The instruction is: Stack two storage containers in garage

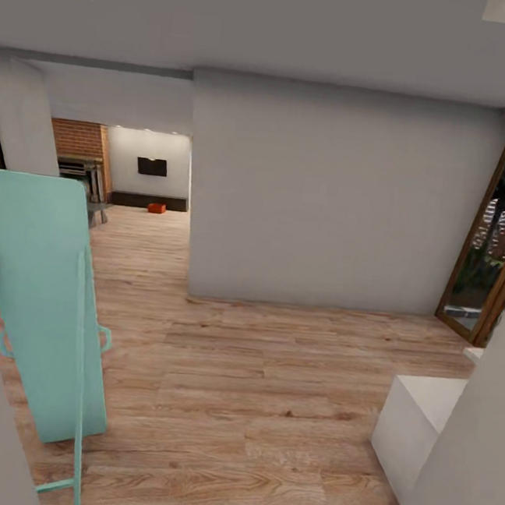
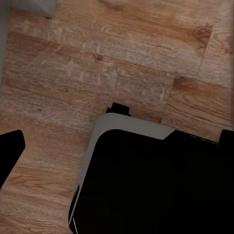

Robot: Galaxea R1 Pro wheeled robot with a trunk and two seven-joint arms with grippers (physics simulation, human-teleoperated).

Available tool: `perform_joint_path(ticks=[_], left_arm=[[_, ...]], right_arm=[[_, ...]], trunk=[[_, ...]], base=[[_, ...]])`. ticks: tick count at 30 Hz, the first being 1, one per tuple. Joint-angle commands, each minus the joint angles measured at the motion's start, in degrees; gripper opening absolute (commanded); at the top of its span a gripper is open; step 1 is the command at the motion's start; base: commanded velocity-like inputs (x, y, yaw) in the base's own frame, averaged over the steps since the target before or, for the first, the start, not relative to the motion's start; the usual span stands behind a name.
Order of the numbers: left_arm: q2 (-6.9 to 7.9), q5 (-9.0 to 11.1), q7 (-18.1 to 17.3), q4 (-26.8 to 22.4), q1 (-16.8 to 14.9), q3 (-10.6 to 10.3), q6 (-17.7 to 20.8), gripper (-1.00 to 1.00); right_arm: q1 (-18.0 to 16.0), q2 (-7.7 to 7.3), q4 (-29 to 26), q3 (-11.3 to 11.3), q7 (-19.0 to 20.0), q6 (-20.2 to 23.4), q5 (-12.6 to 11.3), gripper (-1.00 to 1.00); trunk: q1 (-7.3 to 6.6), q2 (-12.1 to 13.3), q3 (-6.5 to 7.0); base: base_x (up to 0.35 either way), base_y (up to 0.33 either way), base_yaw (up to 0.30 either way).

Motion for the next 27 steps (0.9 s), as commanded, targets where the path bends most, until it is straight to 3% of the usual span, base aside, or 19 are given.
perform_joint_path(ticks=[1, 16, 27], left_arm=[[-0.01, 0.19, 0.10, 0.00, -0.02, 0.07, -0.04, 1.00], [-0.02, 0.19, 0.10, -0.01, -0.01, 0.14, -0.12, 1.00], [-0.02, 0.19, 0.10, -0.01, -0.01, 0.10, -0.13, 1.00]], right_arm=[[-0.07, 0.00, 0.17, -0.12, -0.29, -0.27, 0.61, 1.00], [-0.07, 1.08, 0.17, -0.76, -0.29, -0.19, 0.15, 1.00], [-0.07, 0.80, 0.17, -0.81, -0.29, -0.18, 0.07, 1.00]], trunk=[[0.05, -0.04, -0.05], [0.05, -0.04, -0.05], [0.05, -0.04, -0.05]], base=[[0.323, 0.000, 0.000], [0.323, 0.000, 0.000], [0.323, 0.000, 0.000]])
